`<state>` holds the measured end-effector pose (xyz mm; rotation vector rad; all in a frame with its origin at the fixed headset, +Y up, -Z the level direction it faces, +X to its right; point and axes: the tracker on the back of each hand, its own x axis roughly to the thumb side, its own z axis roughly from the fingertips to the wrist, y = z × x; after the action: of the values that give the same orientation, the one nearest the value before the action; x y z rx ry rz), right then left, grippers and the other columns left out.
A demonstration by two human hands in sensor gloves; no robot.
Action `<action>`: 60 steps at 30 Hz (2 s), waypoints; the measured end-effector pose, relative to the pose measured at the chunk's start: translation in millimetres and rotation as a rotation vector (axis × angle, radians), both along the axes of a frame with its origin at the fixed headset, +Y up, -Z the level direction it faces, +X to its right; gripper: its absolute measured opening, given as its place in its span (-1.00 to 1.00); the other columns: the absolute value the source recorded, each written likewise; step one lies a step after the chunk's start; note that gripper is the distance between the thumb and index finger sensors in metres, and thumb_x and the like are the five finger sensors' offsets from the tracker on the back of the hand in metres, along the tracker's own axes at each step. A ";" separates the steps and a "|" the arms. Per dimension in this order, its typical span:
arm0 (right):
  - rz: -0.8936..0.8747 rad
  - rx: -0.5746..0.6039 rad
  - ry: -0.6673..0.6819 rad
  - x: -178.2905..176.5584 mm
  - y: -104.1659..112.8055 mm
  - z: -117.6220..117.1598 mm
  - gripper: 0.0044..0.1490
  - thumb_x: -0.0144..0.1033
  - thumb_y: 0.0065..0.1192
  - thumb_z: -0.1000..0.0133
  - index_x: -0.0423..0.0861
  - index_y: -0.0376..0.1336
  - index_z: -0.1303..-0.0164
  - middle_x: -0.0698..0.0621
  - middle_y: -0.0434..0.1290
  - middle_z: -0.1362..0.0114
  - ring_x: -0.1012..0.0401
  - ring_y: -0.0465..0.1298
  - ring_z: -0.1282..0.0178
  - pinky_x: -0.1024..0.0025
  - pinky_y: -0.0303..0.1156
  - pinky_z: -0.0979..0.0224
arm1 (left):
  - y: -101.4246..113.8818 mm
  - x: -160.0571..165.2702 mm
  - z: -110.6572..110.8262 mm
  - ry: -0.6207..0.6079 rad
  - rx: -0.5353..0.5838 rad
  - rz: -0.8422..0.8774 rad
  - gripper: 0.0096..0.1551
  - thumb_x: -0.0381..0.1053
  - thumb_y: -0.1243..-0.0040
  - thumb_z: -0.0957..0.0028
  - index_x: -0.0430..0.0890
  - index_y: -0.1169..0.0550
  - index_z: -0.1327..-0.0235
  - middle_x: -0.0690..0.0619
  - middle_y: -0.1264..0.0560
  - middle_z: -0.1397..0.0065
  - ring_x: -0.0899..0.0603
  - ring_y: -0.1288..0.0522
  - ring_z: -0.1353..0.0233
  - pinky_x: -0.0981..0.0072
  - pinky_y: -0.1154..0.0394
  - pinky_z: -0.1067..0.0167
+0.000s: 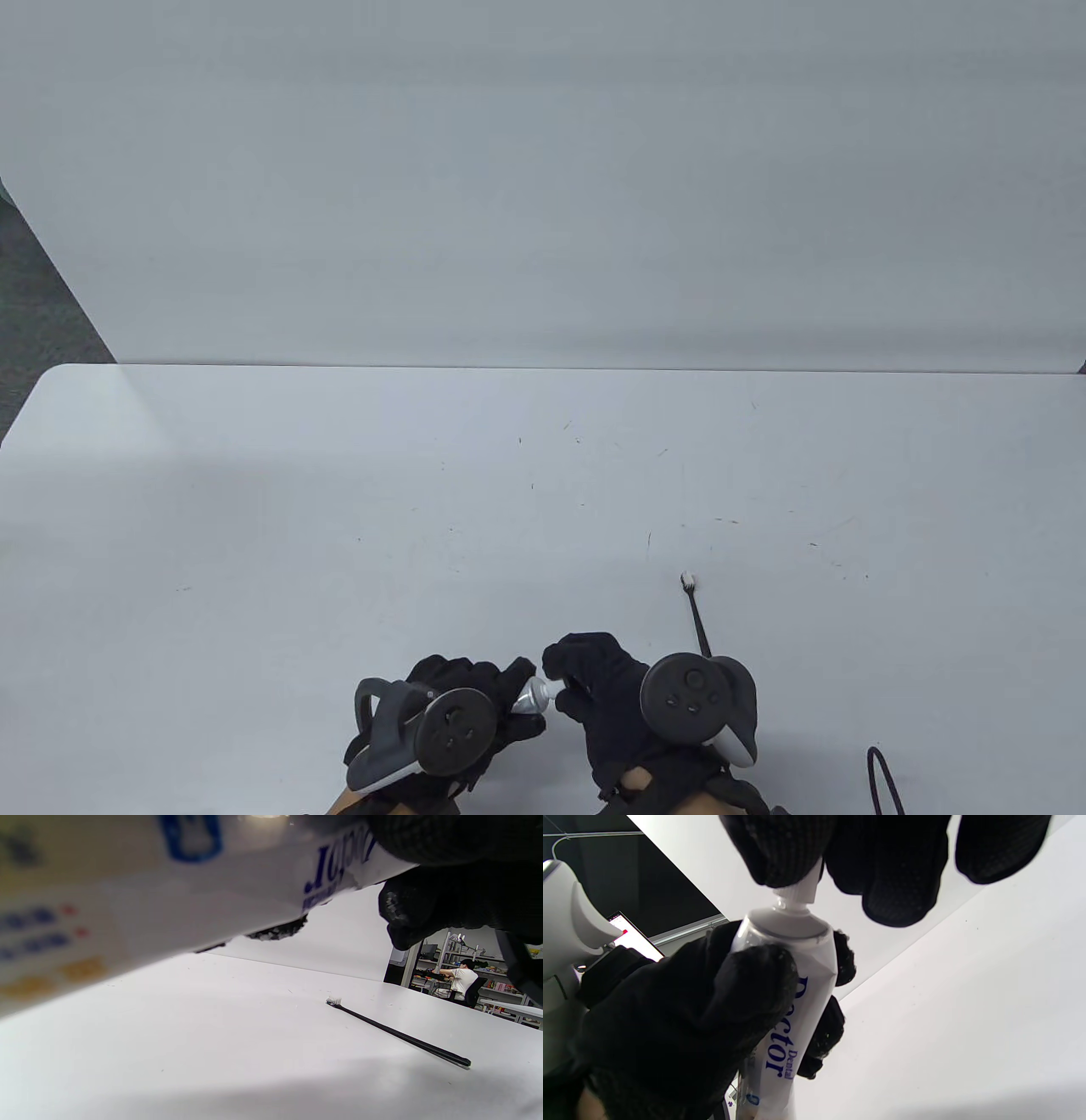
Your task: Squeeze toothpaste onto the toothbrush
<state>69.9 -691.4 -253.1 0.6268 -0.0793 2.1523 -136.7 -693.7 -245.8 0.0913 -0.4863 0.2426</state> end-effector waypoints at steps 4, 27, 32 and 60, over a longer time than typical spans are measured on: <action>-0.059 0.040 -0.001 2.9 2.1 -0.3 -0.46 -0.53 0.33 0.15 -0.05 0.37 -0.08 -0.15 0.52 -0.15 -0.04 0.63 0.17 -0.36 0.42 -0.15 | 1.1 -2.5 -0.4 -0.004 -0.008 0.032 -0.15 0.39 -0.14 0.31 0.05 -0.50 -0.28 -0.08 -0.62 -0.16 -0.36 -0.62 -0.03 -0.24 -0.51 -0.11; 0.360 0.301 -0.215 29.4 33.8 -33.3 -0.47 -0.51 0.43 0.16 -0.03 0.44 -0.06 -0.12 0.58 -0.12 -0.04 0.65 0.21 -0.27 0.48 -0.06 | 14.1 -30.6 -12.8 0.093 0.006 0.129 -0.15 0.38 -0.15 0.30 0.04 -0.50 -0.28 -0.08 -0.63 -0.16 -0.37 -0.62 -0.02 -0.25 -0.51 -0.11; 0.710 0.176 -0.168 -0.8 0.5 -75.7 -0.46 -0.47 0.45 0.17 -0.05 0.44 -0.06 -0.13 0.60 -0.09 0.00 0.67 0.27 -0.11 0.55 0.14 | 16.5 -38.5 -15.5 0.117 0.013 0.144 -0.15 0.38 -0.15 0.29 0.03 -0.50 -0.28 -0.08 -0.62 -0.16 -0.37 -0.62 -0.02 -0.25 -0.51 -0.11; 0.902 0.090 -0.427 13.5 8.7 -100.6 -0.22 -0.22 0.24 0.04 -0.08 0.16 -0.43 -0.20 0.38 -0.37 -0.12 0.59 -0.06 -0.18 0.48 -0.07 | 16.7 -39.0 -16.1 0.121 0.018 0.117 -0.15 0.38 -0.16 0.29 0.03 -0.51 -0.28 -0.08 -0.63 -0.15 -0.37 -0.62 -0.01 -0.25 -0.51 -0.10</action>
<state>83.4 -682.7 -353.7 0.2413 -0.1440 3.1493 -175.7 -677.0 -261.9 0.1518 -0.3630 0.3454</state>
